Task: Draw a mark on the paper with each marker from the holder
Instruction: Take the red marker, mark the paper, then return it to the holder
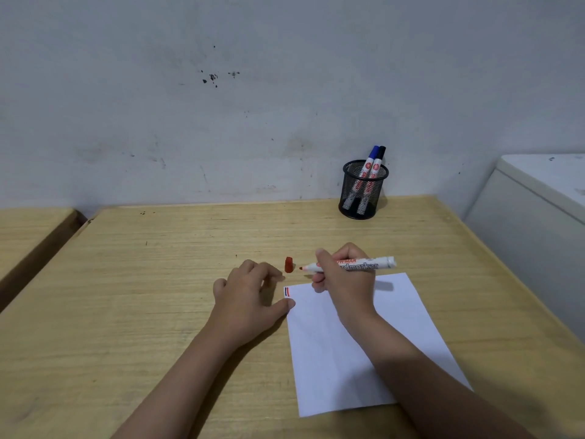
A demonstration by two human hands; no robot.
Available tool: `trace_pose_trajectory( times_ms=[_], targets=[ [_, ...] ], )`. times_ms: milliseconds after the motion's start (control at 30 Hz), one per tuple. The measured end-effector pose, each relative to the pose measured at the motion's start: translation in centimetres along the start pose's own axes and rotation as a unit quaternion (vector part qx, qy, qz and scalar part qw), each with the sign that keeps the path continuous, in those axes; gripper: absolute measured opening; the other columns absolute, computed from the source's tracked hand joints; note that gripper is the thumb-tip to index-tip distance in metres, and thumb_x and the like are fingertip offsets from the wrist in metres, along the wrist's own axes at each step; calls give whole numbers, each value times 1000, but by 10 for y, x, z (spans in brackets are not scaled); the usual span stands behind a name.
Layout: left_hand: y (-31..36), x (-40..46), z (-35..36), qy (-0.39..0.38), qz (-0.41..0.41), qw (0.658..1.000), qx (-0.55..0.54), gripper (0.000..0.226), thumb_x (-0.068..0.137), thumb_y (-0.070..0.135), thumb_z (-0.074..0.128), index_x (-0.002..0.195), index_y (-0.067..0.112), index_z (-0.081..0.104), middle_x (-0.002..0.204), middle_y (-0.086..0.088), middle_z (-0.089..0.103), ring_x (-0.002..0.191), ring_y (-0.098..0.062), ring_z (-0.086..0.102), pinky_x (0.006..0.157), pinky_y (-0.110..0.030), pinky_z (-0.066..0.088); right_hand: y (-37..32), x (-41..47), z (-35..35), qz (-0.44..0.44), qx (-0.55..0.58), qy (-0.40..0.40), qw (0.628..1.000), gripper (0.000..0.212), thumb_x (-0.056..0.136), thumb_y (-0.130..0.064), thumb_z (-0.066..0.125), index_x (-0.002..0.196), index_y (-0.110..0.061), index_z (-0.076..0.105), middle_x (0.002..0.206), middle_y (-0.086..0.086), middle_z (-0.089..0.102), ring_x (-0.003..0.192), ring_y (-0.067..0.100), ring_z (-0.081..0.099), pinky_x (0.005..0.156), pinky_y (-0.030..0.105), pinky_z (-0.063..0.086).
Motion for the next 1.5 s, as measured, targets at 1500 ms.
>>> trace_pose_trajectory(
  times_ms=[1500],
  targets=[
    [100, -20, -88, 68, 39, 833, -548, 8, 70, -2, 71, 74, 5, 73, 72, -2, 74, 72, -15, 66, 74, -25, 57, -107, -58, -3, 113, 155, -157, 969, 35, 82, -38, 67, 65, -12, 50, 48, 1, 44, 39, 12, 45, 39, 23, 45]
  ],
)
Point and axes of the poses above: each hand's wrist, its own x-axis towards the middle knuckle, its own z-axis out of the palm, y = z × x, the point moved 2 cm from there along x, towards the middle knuckle
